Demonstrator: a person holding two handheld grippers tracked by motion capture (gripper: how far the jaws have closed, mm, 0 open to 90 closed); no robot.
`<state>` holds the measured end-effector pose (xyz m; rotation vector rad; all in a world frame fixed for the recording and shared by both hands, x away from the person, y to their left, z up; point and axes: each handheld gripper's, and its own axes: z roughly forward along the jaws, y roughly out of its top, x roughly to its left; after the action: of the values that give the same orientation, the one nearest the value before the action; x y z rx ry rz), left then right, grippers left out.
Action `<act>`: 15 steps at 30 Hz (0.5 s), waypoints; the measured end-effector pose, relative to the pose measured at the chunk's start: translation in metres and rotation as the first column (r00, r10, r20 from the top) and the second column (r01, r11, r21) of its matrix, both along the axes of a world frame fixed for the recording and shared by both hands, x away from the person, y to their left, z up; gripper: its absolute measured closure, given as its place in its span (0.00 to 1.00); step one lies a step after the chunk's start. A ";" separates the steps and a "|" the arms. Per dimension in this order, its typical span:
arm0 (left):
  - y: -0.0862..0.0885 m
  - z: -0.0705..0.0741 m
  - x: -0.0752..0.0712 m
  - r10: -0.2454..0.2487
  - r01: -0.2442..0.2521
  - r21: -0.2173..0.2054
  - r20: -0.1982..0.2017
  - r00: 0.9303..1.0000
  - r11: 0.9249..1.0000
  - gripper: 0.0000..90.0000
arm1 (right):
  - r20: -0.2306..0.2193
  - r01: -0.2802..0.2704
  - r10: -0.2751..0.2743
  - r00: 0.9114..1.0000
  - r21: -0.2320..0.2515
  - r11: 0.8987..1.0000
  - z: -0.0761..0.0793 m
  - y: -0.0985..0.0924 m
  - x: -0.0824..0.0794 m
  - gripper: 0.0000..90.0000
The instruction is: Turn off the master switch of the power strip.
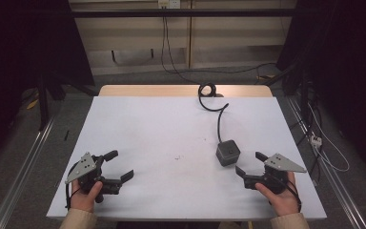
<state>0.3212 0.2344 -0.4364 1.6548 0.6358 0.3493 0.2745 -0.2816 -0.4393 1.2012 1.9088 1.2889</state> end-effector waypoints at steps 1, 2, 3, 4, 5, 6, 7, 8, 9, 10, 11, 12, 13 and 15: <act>0.000 0.000 0.000 0.000 0.000 -0.001 0.000 1.000 1.000 0.03 | 0.000 0.002 -0.002 1.000 0.001 1.000 0.000 0.000 -0.001 0.09; 0.000 0.000 0.000 0.000 0.000 -0.001 -0.001 1.000 1.000 0.03 | 0.002 0.003 -0.003 1.000 -0.001 1.000 -0.001 -0.001 -0.001 0.09; 0.000 0.000 0.000 0.000 0.000 -0.001 -0.001 1.000 1.000 0.03 | 0.001 0.002 -0.002 1.000 -0.002 1.000 -0.001 -0.001 -0.002 0.09; 0.000 0.000 0.000 0.000 0.000 -0.002 -0.001 1.000 1.000 0.03 | 0.003 0.004 -0.004 1.000 0.001 1.000 -0.002 -0.002 -0.003 0.09; 0.000 0.000 0.000 0.000 0.000 -0.002 0.000 1.000 1.000 0.03 | 0.004 0.003 -0.003 1.000 0.001 1.000 -0.002 -0.003 -0.003 0.09; 0.000 0.000 0.000 0.000 0.000 0.000 0.000 1.000 1.000 0.03 | 0.003 0.006 -0.006 1.000 0.000 1.000 -0.003 -0.004 -0.004 0.09; 0.000 0.000 0.000 0.000 0.000 0.000 0.000 1.000 1.000 0.03 | 0.004 0.009 -0.009 1.000 0.005 1.000 -0.003 -0.004 -0.004 0.09; 0.000 0.000 0.000 0.000 0.000 -0.002 -0.001 1.000 1.000 0.03 | 0.004 0.011 -0.011 1.000 0.004 1.000 -0.003 -0.005 -0.004 0.09; 0.000 0.000 0.000 0.001 -0.001 -0.001 0.000 1.000 1.000 0.03 | 0.005 0.012 -0.012 1.000 0.003 1.000 -0.004 -0.005 -0.005 0.09; 0.000 0.000 0.000 0.001 -0.001 -0.002 0.000 1.000 1.000 0.03 | 0.006 0.015 -0.015 1.000 0.004 1.000 -0.004 -0.005 -0.005 0.09; 0.000 0.000 0.000 0.000 0.000 -0.002 0.000 1.000 1.000 0.03 | 0.008 0.015 -0.015 1.000 0.005 1.000 -0.005 -0.006 -0.006 0.09; 0.000 0.000 0.000 0.001 -0.001 -0.002 0.000 1.000 1.000 0.03 | 0.006 0.015 -0.015 1.000 0.005 1.000 -0.006 -0.006 -0.006 0.09; 0.000 0.000 0.000 0.002 -0.002 -0.008 -0.001 1.000 1.000 0.03 | 0.008 0.015 -0.015 1.000 0.002 1.000 -0.006 -0.006 -0.006 0.09; 0.000 0.000 0.000 0.001 -0.001 -0.011 -0.003 1.000 1.000 0.03 | 0.006 0.014 -0.014 1.000 0.003 1.000 -0.007 -0.006 -0.007 0.09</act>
<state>0.3212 0.2343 -0.4365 1.6452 0.6395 0.3434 0.2674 -0.2877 -0.4465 1.2089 1.8922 1.2868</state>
